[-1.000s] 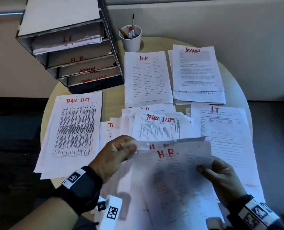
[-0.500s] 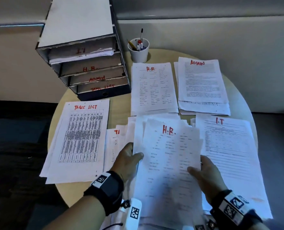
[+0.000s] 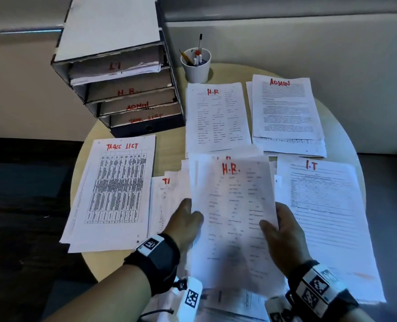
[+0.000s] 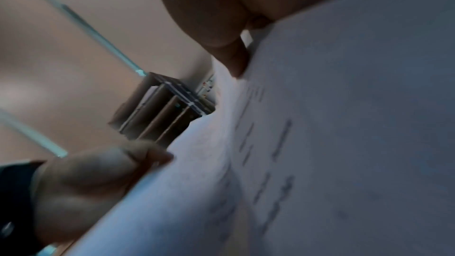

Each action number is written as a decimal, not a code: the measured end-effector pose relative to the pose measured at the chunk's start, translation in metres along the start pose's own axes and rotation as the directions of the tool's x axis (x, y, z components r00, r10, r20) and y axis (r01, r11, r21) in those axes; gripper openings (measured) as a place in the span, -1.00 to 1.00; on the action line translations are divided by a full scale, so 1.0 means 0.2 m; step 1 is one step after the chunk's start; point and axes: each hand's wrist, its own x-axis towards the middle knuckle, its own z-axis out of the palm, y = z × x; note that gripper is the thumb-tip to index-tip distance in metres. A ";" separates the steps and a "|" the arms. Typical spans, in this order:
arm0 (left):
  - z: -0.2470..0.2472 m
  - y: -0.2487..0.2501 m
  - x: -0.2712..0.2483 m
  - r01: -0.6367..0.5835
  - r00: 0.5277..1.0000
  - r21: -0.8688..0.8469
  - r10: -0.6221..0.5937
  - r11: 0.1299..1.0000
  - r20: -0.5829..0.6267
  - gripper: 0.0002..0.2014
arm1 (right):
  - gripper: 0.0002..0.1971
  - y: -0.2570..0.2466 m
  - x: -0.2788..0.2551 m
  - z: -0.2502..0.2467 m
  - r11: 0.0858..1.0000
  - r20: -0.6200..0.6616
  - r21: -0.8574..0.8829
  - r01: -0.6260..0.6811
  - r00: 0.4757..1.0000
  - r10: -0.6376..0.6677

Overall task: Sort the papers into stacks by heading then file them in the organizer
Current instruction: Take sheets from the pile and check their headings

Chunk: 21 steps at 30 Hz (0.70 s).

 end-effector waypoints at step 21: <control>-0.01 0.06 0.02 -0.257 0.940 -0.226 0.189 0.939 -0.282 -0.83 | -0.81 0.11 -0.03 -0.05 0.973 0.109 0.161 -0.166 0.983 0.149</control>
